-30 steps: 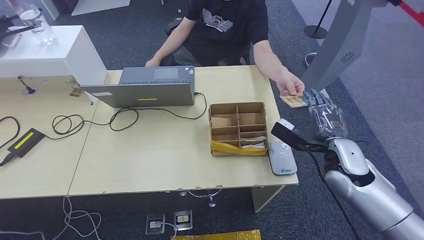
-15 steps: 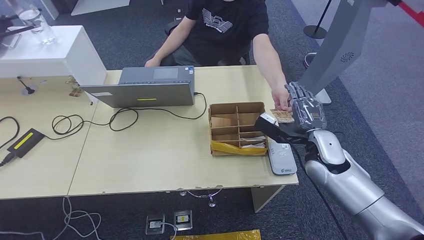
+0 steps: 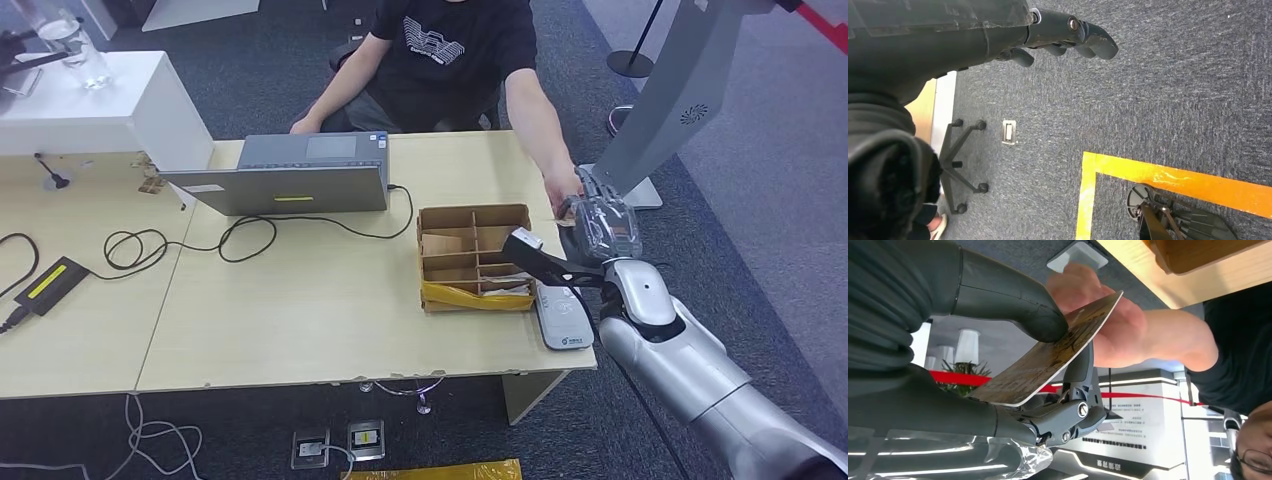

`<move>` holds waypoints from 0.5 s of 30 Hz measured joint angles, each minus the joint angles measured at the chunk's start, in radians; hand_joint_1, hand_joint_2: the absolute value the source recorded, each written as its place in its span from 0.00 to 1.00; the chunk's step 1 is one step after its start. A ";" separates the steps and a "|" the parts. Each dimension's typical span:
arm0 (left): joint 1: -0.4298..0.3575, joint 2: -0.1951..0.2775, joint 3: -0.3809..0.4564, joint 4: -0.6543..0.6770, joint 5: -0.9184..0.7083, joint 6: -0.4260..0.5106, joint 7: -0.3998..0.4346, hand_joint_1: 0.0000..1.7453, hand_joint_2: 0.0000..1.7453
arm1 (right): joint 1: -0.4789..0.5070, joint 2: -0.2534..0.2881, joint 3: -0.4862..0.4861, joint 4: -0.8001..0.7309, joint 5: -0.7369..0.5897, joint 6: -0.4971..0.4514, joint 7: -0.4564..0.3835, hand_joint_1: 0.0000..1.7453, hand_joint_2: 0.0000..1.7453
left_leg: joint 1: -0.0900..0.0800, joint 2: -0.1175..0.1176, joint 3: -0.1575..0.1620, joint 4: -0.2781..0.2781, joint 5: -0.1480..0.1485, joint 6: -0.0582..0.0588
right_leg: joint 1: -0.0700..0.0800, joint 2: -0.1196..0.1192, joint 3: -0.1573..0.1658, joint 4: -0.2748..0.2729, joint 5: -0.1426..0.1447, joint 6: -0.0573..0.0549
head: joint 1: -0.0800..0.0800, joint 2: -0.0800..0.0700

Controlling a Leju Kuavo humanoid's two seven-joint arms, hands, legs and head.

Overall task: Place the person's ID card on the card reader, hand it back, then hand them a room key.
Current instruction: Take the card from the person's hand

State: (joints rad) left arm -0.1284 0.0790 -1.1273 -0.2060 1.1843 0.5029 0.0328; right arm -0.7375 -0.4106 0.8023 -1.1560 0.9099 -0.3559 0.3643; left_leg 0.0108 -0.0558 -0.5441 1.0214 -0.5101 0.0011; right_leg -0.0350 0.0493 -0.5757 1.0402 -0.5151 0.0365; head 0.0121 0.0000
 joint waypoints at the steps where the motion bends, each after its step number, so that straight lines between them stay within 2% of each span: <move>1: 0.000 0.000 0.000 0.000 0.001 0.000 0.000 0.00 0.00 | 0.000 0.000 0.000 0.001 0.006 0.004 0.005 1.00 1.00 | 0.000 0.000 0.000 0.000 0.000 0.000 | 0.000 0.000 0.000 0.000 0.000 0.000 | 0.000 0.000; 15: 0.002 0.000 0.000 0.000 0.024 0.018 0.005 0.00 0.00 | 0.036 -0.040 -0.001 -0.001 0.036 0.035 0.028 1.00 1.00 | 0.000 0.000 0.001 0.000 0.000 0.000 | 0.000 0.000 0.000 0.000 0.000 0.000 | 0.000 0.000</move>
State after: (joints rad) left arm -0.1262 0.0790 -1.1276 -0.2060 1.2084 0.5212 0.0377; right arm -0.7017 -0.4507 0.8013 -1.1574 0.9462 -0.3208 0.3919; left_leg 0.0108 -0.0553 -0.5433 1.0216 -0.5101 0.0010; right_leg -0.0350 0.0495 -0.5758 1.0400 -0.5150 0.0365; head 0.0120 0.0000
